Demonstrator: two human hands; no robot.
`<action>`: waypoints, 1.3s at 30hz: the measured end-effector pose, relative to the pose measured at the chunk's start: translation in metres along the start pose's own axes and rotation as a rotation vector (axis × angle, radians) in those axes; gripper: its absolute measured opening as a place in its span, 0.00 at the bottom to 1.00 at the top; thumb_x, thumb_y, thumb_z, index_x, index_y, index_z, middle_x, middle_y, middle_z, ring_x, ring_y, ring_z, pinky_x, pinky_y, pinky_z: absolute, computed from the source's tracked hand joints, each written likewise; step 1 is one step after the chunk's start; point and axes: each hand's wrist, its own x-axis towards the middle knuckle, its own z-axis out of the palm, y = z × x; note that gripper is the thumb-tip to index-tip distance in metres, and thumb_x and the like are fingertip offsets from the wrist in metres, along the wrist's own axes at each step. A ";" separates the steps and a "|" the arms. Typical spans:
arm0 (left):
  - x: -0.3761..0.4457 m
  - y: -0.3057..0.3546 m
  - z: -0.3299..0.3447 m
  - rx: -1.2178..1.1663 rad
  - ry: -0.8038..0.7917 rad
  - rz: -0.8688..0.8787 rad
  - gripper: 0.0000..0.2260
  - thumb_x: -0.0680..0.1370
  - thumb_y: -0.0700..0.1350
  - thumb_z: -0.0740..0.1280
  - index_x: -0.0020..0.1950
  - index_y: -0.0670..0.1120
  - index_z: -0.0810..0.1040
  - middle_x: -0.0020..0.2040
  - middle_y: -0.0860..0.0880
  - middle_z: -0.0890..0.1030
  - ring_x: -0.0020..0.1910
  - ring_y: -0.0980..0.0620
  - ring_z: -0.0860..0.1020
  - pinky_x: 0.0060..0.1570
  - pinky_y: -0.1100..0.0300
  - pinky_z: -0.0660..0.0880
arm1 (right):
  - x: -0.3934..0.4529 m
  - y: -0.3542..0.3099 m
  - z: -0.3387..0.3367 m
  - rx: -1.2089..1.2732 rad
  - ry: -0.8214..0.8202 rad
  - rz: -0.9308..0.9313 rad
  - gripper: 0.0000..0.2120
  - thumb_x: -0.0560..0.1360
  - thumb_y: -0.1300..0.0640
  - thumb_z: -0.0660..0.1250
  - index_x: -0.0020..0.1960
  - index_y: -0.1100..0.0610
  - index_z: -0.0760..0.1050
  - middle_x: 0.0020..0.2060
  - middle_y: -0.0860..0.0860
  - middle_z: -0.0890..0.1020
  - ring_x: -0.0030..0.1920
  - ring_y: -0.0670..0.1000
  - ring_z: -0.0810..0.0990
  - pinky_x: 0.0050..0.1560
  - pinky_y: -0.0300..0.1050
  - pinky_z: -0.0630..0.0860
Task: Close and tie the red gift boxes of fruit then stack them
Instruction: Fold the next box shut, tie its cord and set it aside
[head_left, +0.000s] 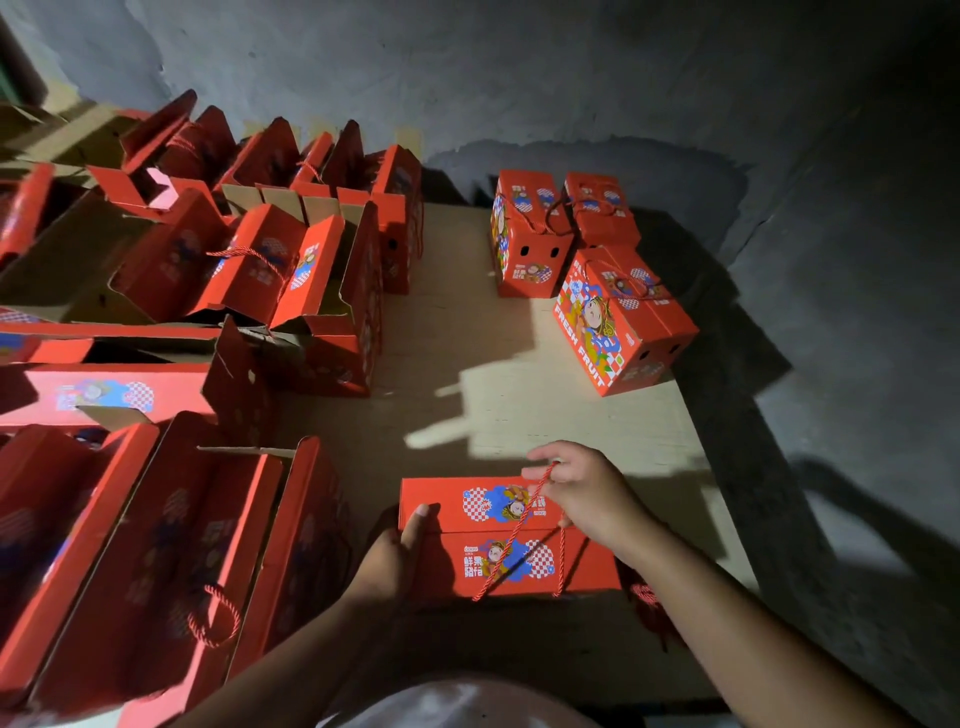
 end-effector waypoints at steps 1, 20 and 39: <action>-0.001 0.001 0.000 -0.010 -0.003 -0.016 0.30 0.74 0.69 0.60 0.42 0.41 0.77 0.24 0.55 0.75 0.28 0.56 0.79 0.30 0.64 0.69 | 0.011 0.004 0.003 -0.113 0.017 -0.018 0.15 0.77 0.68 0.64 0.56 0.52 0.80 0.49 0.47 0.88 0.46 0.46 0.86 0.36 0.46 0.82; 0.000 -0.004 0.003 -0.132 -0.016 -0.090 0.29 0.73 0.72 0.61 0.44 0.45 0.80 0.36 0.50 0.85 0.36 0.53 0.84 0.39 0.59 0.79 | 0.108 0.023 0.008 -0.546 -0.258 0.271 0.20 0.75 0.40 0.68 0.53 0.56 0.80 0.50 0.54 0.83 0.54 0.55 0.81 0.50 0.47 0.73; 0.005 0.000 -0.003 -0.062 -0.081 -0.137 0.30 0.76 0.72 0.60 0.53 0.45 0.79 0.51 0.47 0.84 0.50 0.49 0.83 0.59 0.49 0.77 | 0.063 -0.022 0.010 -0.042 -0.295 -0.123 0.23 0.76 0.72 0.62 0.63 0.50 0.77 0.41 0.52 0.86 0.43 0.43 0.81 0.46 0.32 0.74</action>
